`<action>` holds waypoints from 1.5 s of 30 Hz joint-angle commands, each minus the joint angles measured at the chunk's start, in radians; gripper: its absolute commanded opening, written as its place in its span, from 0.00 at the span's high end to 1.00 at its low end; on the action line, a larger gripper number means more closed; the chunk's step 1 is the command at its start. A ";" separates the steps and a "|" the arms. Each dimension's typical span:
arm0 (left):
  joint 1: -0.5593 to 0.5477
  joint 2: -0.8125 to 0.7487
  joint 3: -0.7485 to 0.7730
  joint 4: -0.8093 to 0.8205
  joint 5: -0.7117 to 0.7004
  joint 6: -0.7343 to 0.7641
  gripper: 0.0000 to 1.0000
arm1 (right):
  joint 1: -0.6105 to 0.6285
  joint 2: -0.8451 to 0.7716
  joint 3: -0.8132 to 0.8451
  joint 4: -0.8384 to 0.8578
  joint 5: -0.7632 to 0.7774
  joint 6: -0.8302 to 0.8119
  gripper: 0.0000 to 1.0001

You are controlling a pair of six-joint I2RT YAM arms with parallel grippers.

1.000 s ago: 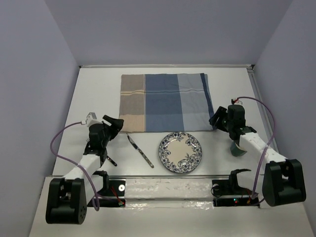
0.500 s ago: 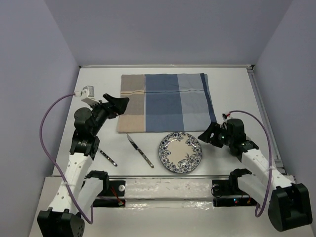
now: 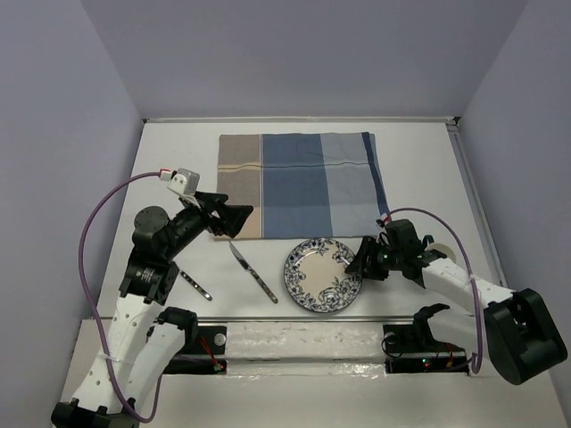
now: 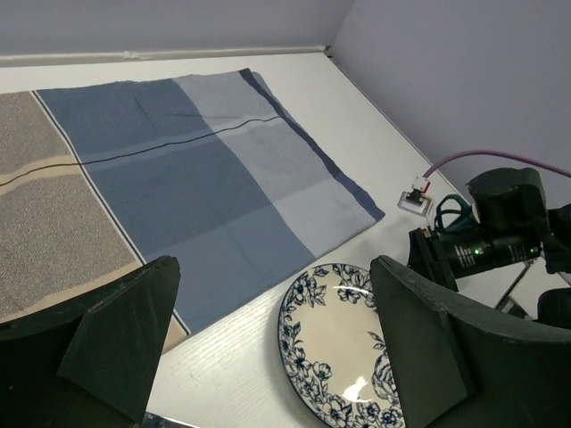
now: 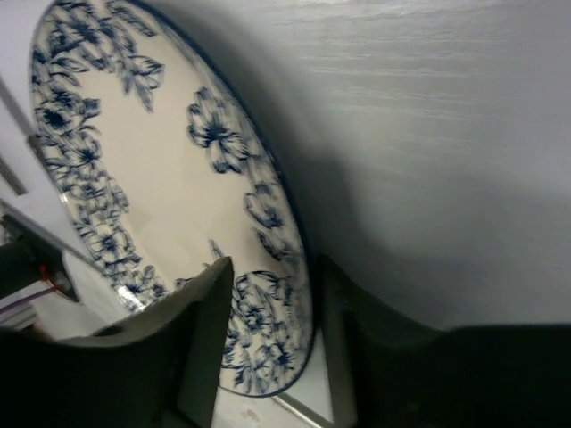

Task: Set the dinner table for one person

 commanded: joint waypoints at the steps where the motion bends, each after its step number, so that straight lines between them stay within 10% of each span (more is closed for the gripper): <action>1: -0.032 -0.008 0.018 -0.012 -0.044 0.059 0.01 | 0.012 0.005 -0.014 0.019 0.067 0.024 0.75; 4: -0.056 -0.027 0.030 -0.046 -0.097 0.071 0.01 | 0.012 -0.015 -0.012 0.017 0.083 0.026 1.00; 20: -0.076 -0.065 0.052 -0.108 -0.294 0.070 0.01 | 0.012 -0.164 0.318 -0.008 -0.095 0.075 1.00; 33: -0.089 -0.074 0.055 -0.118 -0.314 0.071 0.01 | -0.006 0.495 0.768 0.364 0.100 0.072 1.00; 45: -0.116 -0.074 0.054 -0.120 -0.320 0.073 0.01 | -0.015 0.789 0.954 0.461 0.052 0.169 1.00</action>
